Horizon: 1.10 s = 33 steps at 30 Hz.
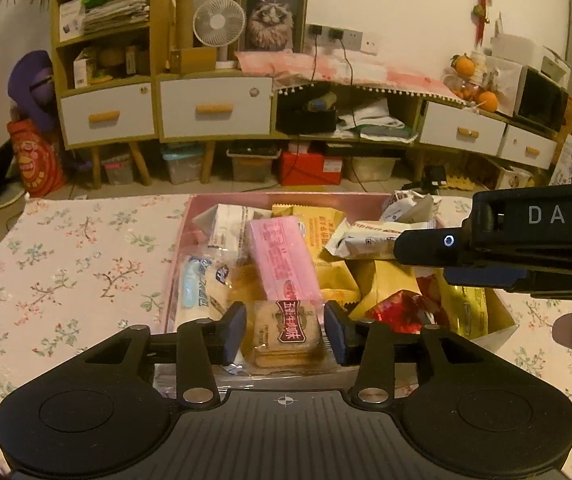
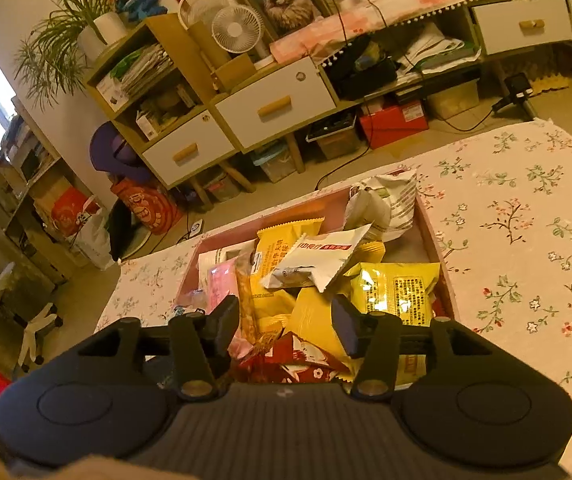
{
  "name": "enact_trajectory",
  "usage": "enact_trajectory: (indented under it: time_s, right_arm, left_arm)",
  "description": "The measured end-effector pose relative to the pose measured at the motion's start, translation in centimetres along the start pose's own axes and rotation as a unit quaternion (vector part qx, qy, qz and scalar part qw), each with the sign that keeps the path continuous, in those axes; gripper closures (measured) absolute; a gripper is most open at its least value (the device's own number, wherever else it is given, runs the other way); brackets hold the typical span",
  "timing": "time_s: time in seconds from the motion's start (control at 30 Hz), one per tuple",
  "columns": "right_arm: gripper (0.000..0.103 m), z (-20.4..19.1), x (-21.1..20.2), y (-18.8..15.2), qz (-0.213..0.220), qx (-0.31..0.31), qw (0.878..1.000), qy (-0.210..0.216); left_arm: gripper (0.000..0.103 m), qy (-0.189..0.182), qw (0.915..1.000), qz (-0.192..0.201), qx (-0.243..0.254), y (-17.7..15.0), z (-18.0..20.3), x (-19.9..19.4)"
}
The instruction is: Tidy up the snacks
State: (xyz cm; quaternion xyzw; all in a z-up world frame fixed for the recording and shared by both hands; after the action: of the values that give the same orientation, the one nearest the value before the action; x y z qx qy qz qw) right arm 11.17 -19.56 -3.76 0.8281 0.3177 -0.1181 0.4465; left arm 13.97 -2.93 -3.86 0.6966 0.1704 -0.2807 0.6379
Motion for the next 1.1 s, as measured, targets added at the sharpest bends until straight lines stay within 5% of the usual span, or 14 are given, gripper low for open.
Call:
enact_trajectory:
  time_s: [0.13, 0.37, 0.67, 1.1]
  right_arm:
    - [0.05, -0.4, -0.3, 0.1, -0.004, -0.015, 1.0, -0.005]
    - [0.029, -1.1, -2.9, -0.8, -0.017, -0.067, 0.998, -0.015]
    - [0.008, -1.7, -6.1, -2.1, -0.044, -0.1, 0.99, -0.095]
    - [0.0, -2.6, -9.0, -5.5, -0.077, -0.077, 0.984, -0.144]
  left_arm:
    - [0.052, -0.005, 1.0, 0.0, 0.002, 0.1, -0.2, -0.7]
    - [0.039, -0.012, 0.9989, -0.028, 0.037, -1.0, -0.2, -3.0]
    - [0.014, 0.006, 0.9962, -0.072, 0.049, -2.5, -1.0, -6.9]
    - [0.002, 0.052, 0.9892, -0.135, 0.023, -4.7, -1.3, -10.8]
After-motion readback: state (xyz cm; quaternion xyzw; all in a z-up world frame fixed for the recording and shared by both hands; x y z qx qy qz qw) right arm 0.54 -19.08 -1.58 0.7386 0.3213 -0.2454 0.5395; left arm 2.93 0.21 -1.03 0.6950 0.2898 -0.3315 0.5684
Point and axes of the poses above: each gripper's, at about its wrist camera, not at the fingertips, and x roughly the way its jaws point, z to its right, y to its top, the point moved 3 cm from there along x, roughly the way its jaws point, and after that the axes turned 8 degrees about y, right-handed, at the moved point
